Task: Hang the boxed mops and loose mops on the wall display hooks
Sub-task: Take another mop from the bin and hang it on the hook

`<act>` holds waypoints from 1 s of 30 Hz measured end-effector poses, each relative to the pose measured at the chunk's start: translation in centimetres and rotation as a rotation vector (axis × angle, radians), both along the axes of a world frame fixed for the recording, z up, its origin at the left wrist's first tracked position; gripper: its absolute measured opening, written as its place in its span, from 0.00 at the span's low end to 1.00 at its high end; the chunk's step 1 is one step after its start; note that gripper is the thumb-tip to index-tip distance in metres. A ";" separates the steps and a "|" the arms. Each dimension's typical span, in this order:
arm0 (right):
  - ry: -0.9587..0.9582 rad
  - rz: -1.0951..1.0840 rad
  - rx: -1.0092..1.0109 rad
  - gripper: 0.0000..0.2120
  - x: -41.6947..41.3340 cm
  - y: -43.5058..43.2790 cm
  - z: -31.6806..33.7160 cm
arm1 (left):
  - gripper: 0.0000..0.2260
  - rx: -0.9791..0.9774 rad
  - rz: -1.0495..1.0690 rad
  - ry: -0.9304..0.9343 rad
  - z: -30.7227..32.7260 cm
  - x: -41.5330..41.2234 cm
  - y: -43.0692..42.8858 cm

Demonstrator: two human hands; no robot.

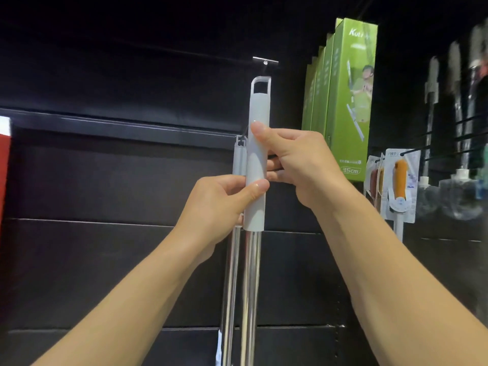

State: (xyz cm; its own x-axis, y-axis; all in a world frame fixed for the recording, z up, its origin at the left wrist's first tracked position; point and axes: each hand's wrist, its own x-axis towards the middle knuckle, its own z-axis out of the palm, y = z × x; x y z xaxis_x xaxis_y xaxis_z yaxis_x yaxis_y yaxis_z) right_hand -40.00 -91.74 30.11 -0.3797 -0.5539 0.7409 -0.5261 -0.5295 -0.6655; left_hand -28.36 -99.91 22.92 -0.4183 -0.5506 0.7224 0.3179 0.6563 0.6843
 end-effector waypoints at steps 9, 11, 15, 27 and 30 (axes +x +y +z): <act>-0.002 -0.057 0.003 0.20 -0.4 -2.5 -0.5 | 0.07 -0.021 -0.030 -0.023 -0.3 -0.8 -3.3; -0.006 -0.068 0.007 0.20 -0.6 -2.8 -0.5 | 0.05 -0.023 -0.044 -0.029 -0.2 -1.0 -3.7; -0.019 -0.053 0.009 0.19 -1.0 -3.5 -0.5 | 0.06 -0.024 -0.032 -0.056 -0.1 -1.5 -4.5; -0.067 -0.037 0.093 0.21 -4.2 -8.7 -1.7 | 0.11 0.046 0.039 -0.111 -1.4 -4.5 -8.1; -0.059 -0.084 0.113 0.21 -5.1 -9.9 -1.9 | 0.09 0.047 0.081 -0.118 -1.7 -5.5 -9.2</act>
State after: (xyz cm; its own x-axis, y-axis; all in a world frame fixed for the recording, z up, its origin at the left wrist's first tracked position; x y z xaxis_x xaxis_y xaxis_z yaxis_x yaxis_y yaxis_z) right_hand -45.08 -101.62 28.18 -0.4692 -0.5968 0.6509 -0.5234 -0.4057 -0.7493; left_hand -33.86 -109.10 21.25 -0.4519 -0.6178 0.6435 0.1807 0.6430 0.7442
